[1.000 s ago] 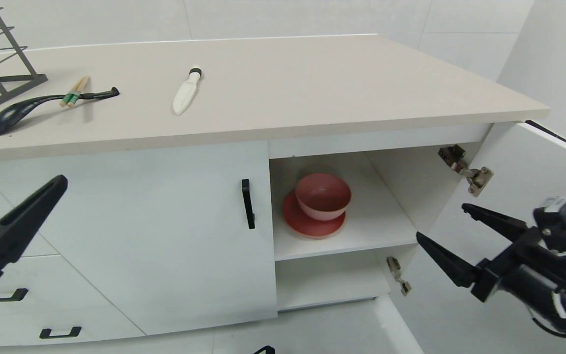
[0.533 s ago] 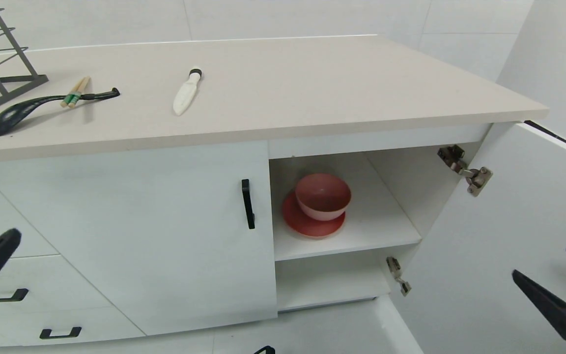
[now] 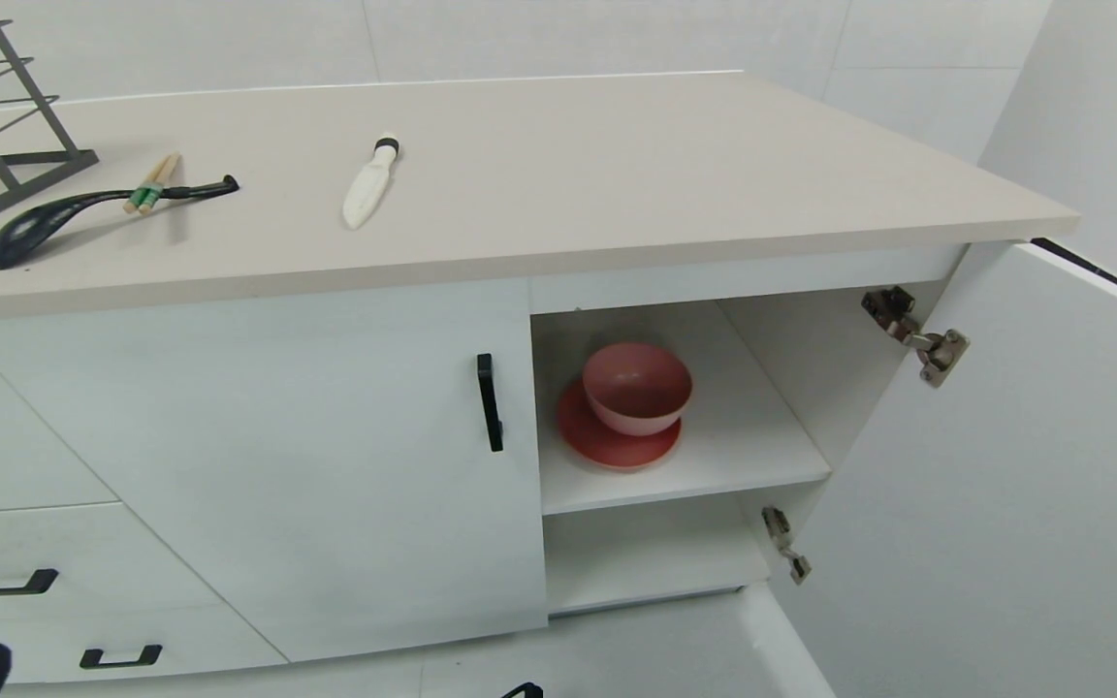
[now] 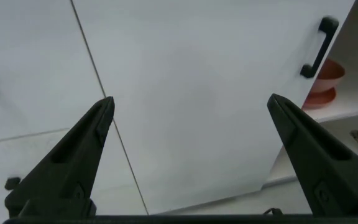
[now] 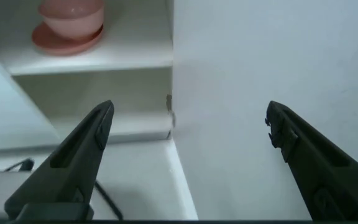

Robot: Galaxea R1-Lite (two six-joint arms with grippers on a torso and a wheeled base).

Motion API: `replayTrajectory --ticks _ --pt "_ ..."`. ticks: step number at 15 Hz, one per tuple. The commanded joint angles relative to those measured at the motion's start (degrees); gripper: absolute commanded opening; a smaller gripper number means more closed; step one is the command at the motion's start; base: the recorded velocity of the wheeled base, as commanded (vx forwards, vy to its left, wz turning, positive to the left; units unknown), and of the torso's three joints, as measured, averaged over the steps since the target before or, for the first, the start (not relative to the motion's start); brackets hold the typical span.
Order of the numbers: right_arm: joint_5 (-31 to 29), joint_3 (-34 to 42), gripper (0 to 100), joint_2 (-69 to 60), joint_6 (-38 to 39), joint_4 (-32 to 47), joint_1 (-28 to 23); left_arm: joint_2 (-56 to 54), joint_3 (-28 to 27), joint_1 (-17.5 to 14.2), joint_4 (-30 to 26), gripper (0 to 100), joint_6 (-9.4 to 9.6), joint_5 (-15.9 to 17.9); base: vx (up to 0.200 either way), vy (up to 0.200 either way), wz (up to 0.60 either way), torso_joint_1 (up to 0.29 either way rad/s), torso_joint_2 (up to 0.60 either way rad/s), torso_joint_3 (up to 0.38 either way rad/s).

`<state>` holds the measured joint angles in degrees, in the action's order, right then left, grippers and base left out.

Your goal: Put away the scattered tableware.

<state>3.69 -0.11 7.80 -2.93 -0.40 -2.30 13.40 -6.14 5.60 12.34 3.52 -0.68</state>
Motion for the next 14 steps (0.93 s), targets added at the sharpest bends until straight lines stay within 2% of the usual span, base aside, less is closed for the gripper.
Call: replayTrajectory --ticks 1,2,3,5,7,10,11,12,14 --pt "-0.27 0.11 100 -3.14 -0.06 -0.13 -0.77 -4.78 4.21 -0.23 -0.03 100 0.34 -0.2 0.0 0.0 0.0 0.0 0.0 0.0" --pt "-0.27 0.11 100 -3.14 0.29 0.05 -0.77 -8.12 6.14 -0.32 -6.8 100 2.72 -0.37 0.0 0.0 0.0 0.0 0.0 0.0" --pt "-0.44 0.11 100 -3.14 1.96 0.23 -0.77 -7.95 5.79 -0.5 -10.32 100 2.45 -0.46 0.0 0.0 0.0 0.0 0.0 0.0" --pt "-0.44 0.11 100 -3.14 2.93 0.23 -0.77 -7.95 6.14 -0.5 -9.08 100 1.14 -0.11 0.0 0.0 0.0 0.0 0.0 0.0" --pt "-0.44 0.11 100 -3.14 1.17 0.05 -0.77 -7.95 6.14 -0.5 -9.26 100 -1.68 -4.06 0.0 0.0 0.0 0.0 0.0 0.0" --pt "-0.62 0.11 100 -3.14 1.61 0.23 -0.77 -7.95 6.14 -0.94 -9.26 100 -2.38 -4.68 0.0 0.0 0.0 0.0 0.0 0.0" --pt "-0.71 0.11 100 -3.14 1.7 0.23 -0.77 -9.88 6.14 -5.24 -9.17 100 -2.29 -4.41 0.0 0.0 0.0 0.0 0.0 0.0" --pt "-0.62 0.11 100 -3.14 1.7 0.14 -0.77 -11.46 6.14 -7.0 -9.17 100 -2.29 -4.77 0.0 0.0 0.0 0.0 0.0 0.0" --pt "-0.62 0.11 100 -3.14 1.96 0.23 -0.77 -12.52 6.14 -5.95 -9.35 100 -4.49 -3.89 0.0 0.0 0.0 0.0 0.0 0.0"
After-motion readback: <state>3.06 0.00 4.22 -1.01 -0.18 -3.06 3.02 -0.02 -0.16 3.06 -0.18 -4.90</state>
